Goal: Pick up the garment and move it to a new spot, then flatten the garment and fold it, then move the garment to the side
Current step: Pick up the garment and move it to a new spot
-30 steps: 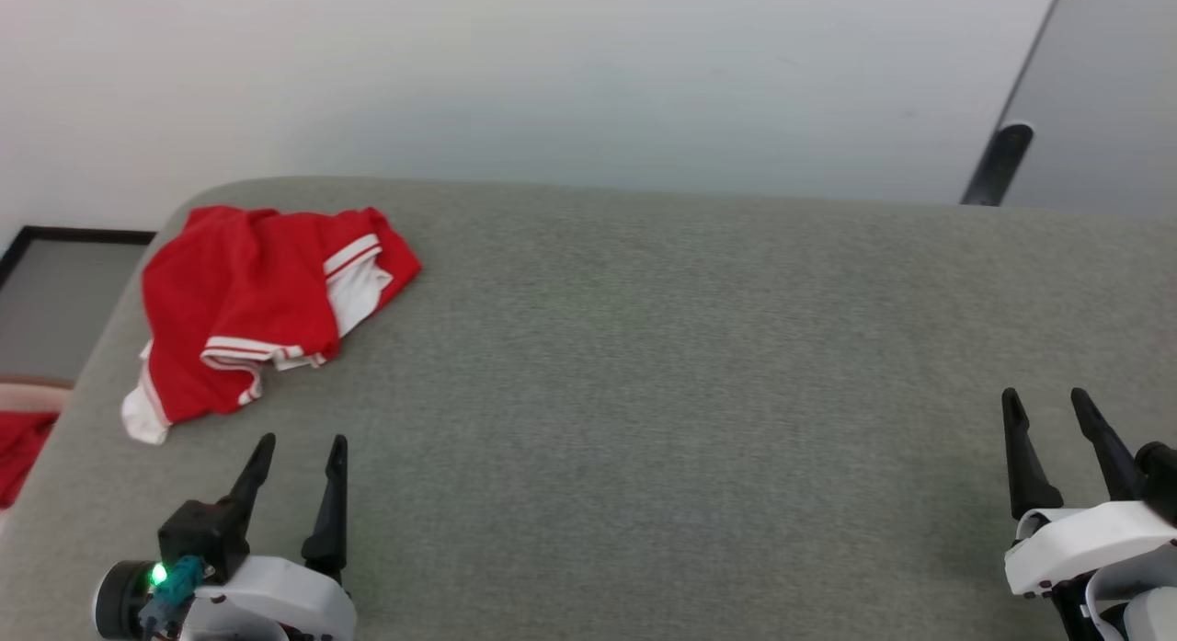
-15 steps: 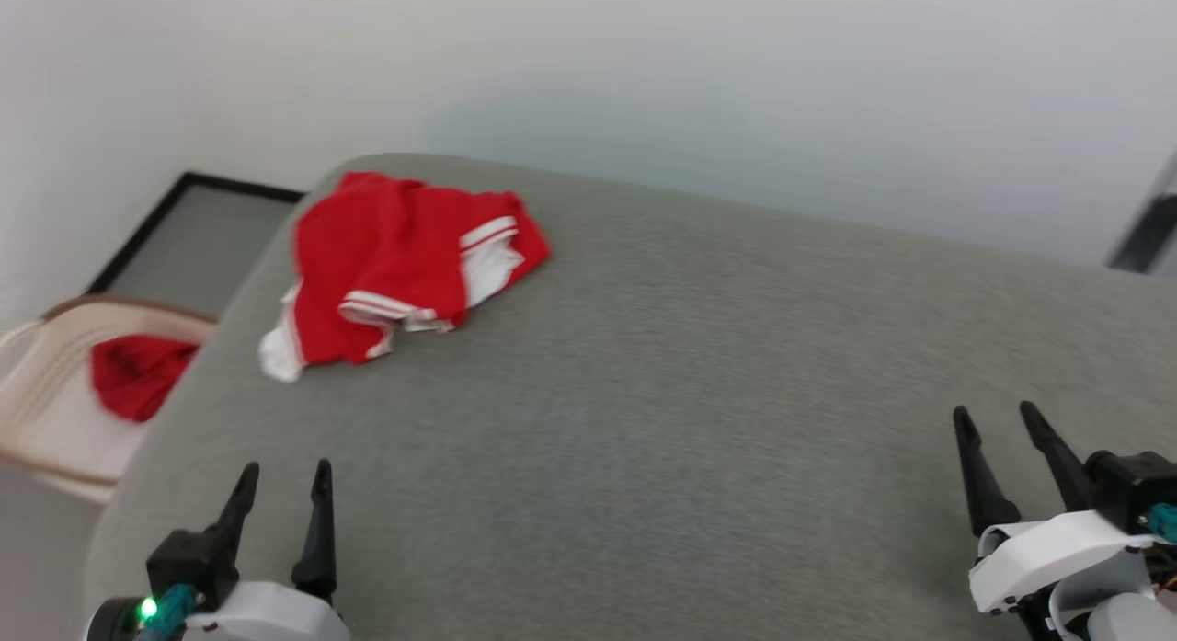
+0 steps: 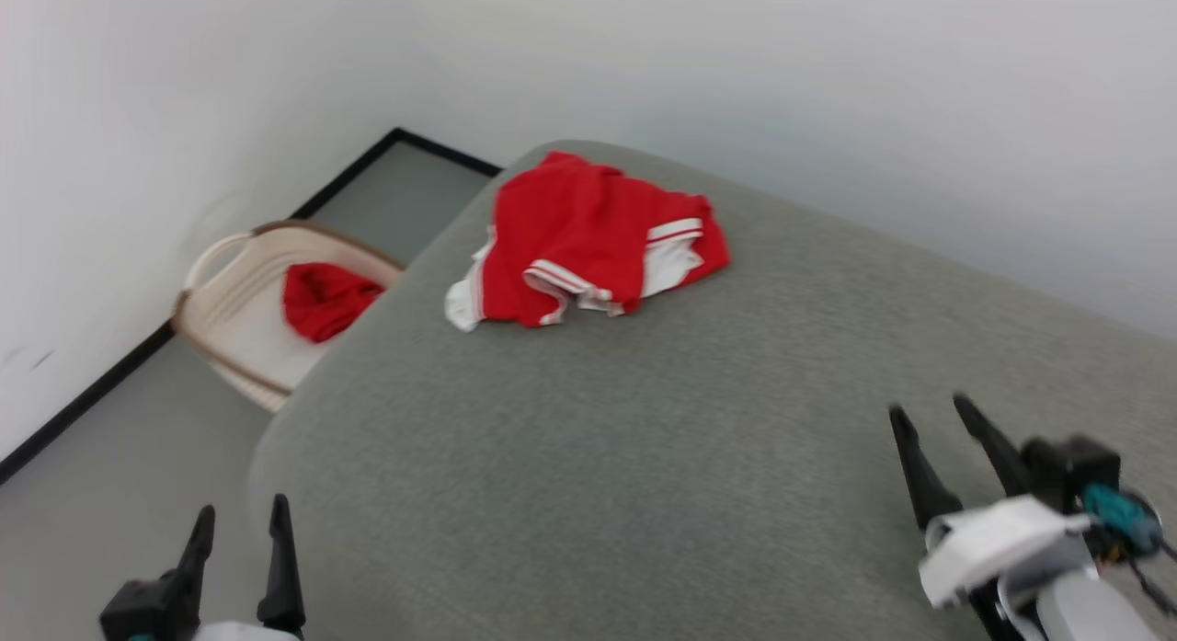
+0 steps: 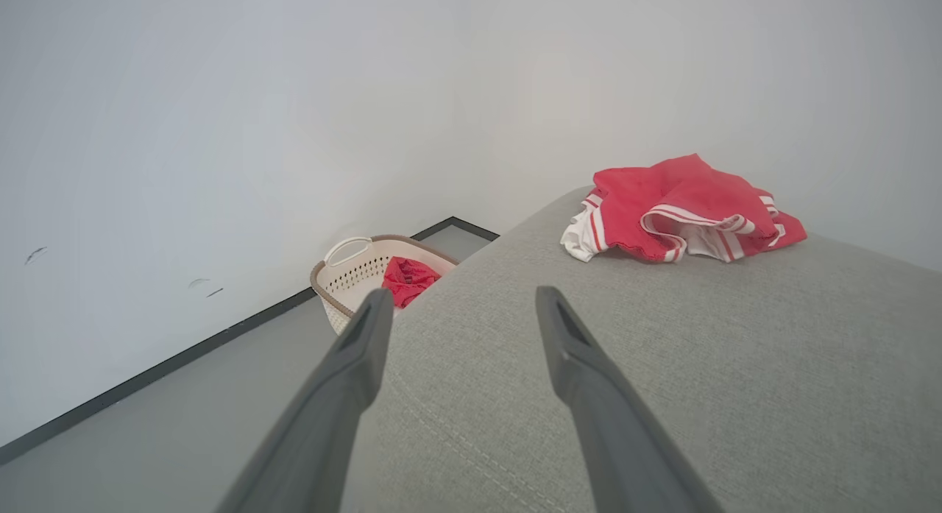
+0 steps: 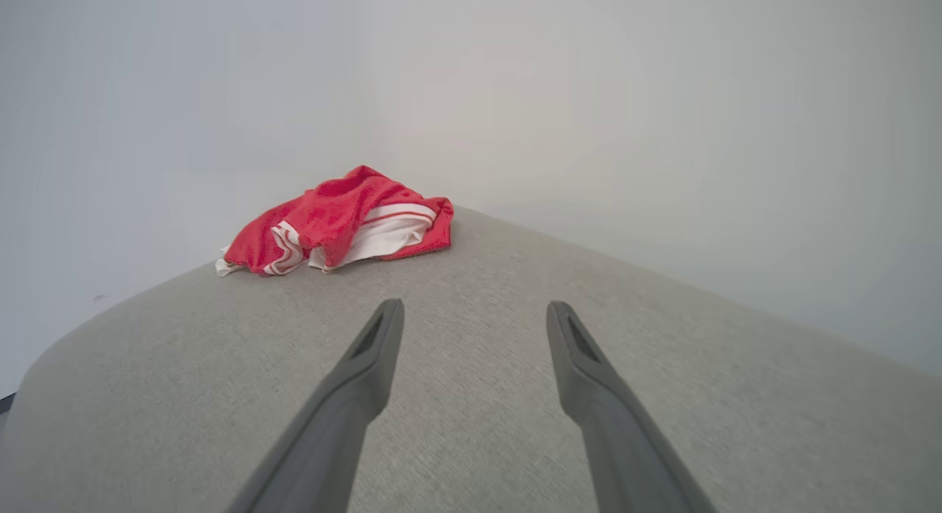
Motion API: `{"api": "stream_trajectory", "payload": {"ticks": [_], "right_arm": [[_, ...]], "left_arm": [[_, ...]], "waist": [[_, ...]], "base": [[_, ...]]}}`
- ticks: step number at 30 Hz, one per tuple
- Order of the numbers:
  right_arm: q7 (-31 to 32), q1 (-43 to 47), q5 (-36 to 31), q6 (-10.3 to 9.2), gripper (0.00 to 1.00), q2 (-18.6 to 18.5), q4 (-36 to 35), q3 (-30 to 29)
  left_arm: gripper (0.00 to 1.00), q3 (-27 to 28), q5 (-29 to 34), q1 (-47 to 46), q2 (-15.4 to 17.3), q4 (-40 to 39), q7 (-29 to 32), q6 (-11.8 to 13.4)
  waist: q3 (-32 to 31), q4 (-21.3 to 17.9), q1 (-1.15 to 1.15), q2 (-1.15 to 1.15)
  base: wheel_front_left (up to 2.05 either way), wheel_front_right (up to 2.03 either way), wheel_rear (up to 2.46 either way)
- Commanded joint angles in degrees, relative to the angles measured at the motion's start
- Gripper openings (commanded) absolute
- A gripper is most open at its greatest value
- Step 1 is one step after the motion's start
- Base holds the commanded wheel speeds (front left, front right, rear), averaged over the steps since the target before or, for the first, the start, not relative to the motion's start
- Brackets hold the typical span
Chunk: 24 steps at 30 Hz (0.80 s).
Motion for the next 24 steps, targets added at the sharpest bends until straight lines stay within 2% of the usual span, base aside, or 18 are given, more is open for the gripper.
{"api": "stream_trajectory", "payload": {"ticks": [1, 8, 14, 19, 24], "right_arm": [[0.4, -2.6, 0.4, 0.01, 1.0, -0.4, 0.3, 1.7], [0.4, -9.1, 2.7, 0.01, 1.0, -0.4, 3.1, 8.7], [-0.4, -11.8, 4.8, 0.01, 1.0, -0.5, 5.9, 12.0], [-0.8, -12.0, 6.3, 0.01, 1.0, -1.1, 6.9, 11.8], [-0.9, -9.4, 5.9, 0.01, 1.0, -1.4, 5.8, 8.4]], "left_arm": [[1.0, 1.0, -0.6, 1.2, -1.0, -1.7, 0.0, 0.8], [1.0, 4.2, -1.2, 5.6, -3.6, -7.3, 0.0, 2.5], [1.0, 5.2, -0.7, 7.5, -4.5, -9.4, 0.0, 2.4], [1.0, 4.2, -0.6, 5.3, -4.1, -8.8, 0.0, 0.8], [1.0, 0.8, 0.0, -2.1, -1.6, -6.9, 1.5, -1.6]], "waist": [[1.7, 4.7, 0.0, 0.0], [4.0, 5.8, 0.0, 0.0], [4.0, 5.8, 0.0, 0.0], [3.8, 5.4, 0.0, 0.0], [3.7, 4.4, 0.0, 0.0]], "base": [[0.0, 0.0, 0.0], [0.0, 0.0, 0.0], [-0.03, -0.03, -0.03], [0.0, 0.0, 0.0], [0.0, 0.0, 0.0]]}}
